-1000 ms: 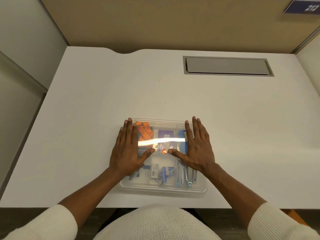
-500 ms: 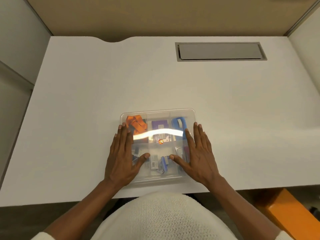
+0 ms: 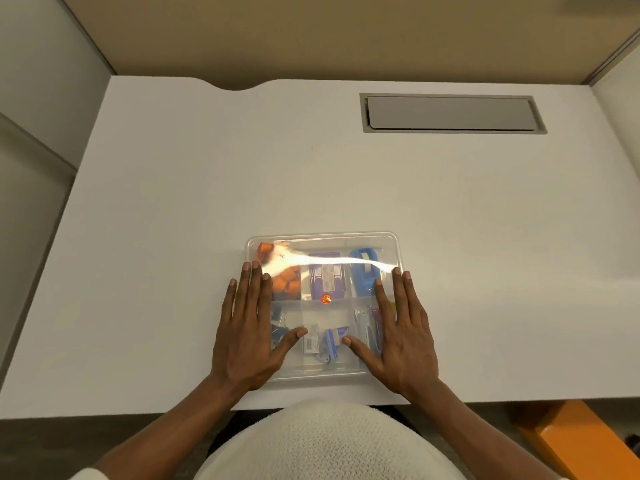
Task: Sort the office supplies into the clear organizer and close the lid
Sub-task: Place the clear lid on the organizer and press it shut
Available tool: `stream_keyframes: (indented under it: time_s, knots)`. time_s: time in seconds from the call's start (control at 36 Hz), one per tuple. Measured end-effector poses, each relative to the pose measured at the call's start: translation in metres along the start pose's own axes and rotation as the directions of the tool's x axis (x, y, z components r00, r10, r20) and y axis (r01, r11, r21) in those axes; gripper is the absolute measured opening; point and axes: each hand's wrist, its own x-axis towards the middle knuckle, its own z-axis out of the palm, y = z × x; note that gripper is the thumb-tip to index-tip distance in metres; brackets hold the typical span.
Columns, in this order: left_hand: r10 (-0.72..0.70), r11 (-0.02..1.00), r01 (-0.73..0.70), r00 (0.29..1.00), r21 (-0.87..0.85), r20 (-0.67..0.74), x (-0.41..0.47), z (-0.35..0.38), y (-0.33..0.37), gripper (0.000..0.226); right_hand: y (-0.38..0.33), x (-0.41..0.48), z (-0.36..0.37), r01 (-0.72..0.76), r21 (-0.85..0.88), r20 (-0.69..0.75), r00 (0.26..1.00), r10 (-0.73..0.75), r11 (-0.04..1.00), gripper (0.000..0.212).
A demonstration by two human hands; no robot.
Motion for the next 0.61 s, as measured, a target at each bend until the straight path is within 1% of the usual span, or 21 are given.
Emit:
stream_keyframes:
  time_s: [0.11, 0.36, 0.61]
  knots:
    - [-0.015, 0.998, 0.015, 1.0, -0.056, -0.015, -0.0023, 0.0056, -0.0019, 0.105, -0.0007, 0.0001, 0.0003, -0.004, 0.011, -0.002, 1.0, 0.004, 1.0, 0.11]
    - [-0.008, 0.992, 0.01, 1.0, -0.128, 0.014, 0.0011, 0.0023, -0.0033, 0.104, -0.0056, -0.0031, 0.0004, -0.02, 0.032, -0.024, 0.999, 0.021, 0.999, 0.11]
    - [-0.008, 0.995, 0.009, 1.0, -0.098, 0.012, 0.0004, -0.0013, -0.0007, 0.104, -0.005, -0.0046, 0.0003, -0.014, 0.014, -0.026, 1.0, 0.014, 1.0, 0.11]
